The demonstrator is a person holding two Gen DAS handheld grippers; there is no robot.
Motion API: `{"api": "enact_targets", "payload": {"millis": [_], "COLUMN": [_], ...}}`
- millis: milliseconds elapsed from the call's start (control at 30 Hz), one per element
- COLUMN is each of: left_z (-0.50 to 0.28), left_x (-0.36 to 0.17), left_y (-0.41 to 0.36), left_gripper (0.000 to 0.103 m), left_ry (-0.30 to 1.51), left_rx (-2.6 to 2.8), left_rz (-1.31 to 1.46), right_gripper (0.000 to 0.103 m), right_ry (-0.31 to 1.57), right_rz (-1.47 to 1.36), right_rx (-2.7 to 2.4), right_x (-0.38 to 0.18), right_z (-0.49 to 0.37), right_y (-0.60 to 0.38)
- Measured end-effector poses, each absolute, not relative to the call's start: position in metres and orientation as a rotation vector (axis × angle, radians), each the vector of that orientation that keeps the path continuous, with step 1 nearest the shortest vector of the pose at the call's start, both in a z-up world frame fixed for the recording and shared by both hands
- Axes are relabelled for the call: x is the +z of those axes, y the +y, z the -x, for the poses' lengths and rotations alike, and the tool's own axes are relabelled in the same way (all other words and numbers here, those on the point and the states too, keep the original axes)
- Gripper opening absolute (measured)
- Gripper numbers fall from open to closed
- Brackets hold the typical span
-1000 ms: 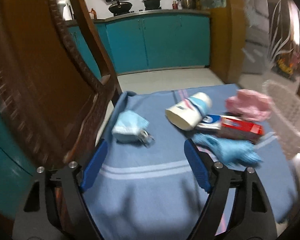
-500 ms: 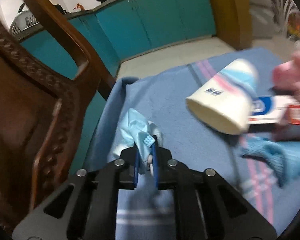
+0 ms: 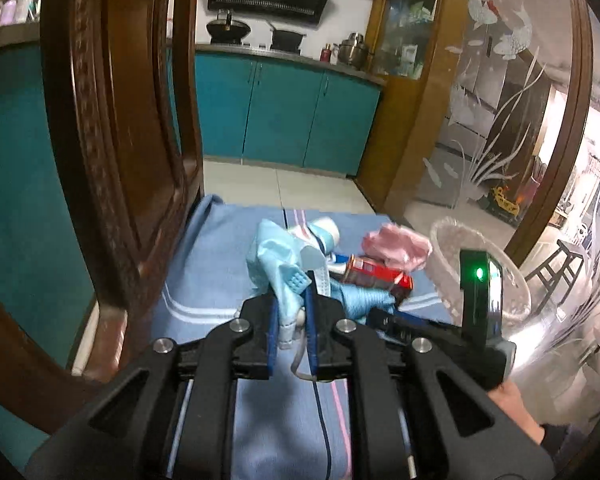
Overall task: Collect trash
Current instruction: 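Grasp the blue face mask with the left tool while the right grasps the blue cloth, then lift the blue mask with the left tool while the right lifts the blue cloth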
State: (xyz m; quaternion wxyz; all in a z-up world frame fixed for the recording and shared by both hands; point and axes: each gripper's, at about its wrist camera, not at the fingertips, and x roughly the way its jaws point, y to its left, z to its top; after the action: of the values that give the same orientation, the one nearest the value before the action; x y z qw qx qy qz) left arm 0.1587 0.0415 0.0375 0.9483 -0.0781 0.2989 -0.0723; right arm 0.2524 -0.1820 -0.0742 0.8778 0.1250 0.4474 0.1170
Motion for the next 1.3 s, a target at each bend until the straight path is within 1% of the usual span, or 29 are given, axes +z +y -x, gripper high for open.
{"api": "enact_targets", "payload": {"millis": [33,67,167,300,467,567,733,967,1300], "left_z": [-0.163,-0.167,-0.175,-0.169,-0.164,-0.158,-0.159,-0.161,-0.164], "left_x": [0.029,0.026,0.014,0.020,0.027,0.028,0.028,0.022,0.018], "left_y": [0.040,0.042,0.048,0.046,0.049,0.045,0.034,0.018,0.018], "left_gripper": [0.013,0.013,0.013,0.013,0.013,0.013,0.013,0.013,0.013], "left_ry": [0.639,0.652,0.689,0.668,0.652,0.654,0.649,0.662,0.676], "left_rx": [-0.154,-0.152,-0.155,-0.166,-0.184,-0.188,-0.173,-0.159,-0.152], "left_rz": [0.161,0.164,0.207,0.212,0.207,0.194,0.157,0.104,0.093], "right_gripper": [0.009,0.004,0.004,0.004,0.004,0.004,0.004,0.004,0.004], "right_ry": [0.935,0.934,0.913,0.846,0.702,0.652,0.605,0.627,0.630], "right_rz": [-0.262,-0.269,-0.272,-0.280,-0.211,-0.186,-0.172,-0.156,-0.146], "right_rx": [0.260,0.278,0.320,0.401,0.431,0.407,0.360,0.354,0.363], "right_x": [-0.074,-0.073,-0.060,-0.024,0.029,0.044,0.049,0.042,0.041], "right_z": [-0.252,-0.250,-0.239,-0.204,-0.158,-0.143,-0.136,-0.141,-0.139], "right_y": [-0.182,-0.183,-0.181,-0.179,-0.183,-0.190,-0.193,-0.190,-0.187]}}
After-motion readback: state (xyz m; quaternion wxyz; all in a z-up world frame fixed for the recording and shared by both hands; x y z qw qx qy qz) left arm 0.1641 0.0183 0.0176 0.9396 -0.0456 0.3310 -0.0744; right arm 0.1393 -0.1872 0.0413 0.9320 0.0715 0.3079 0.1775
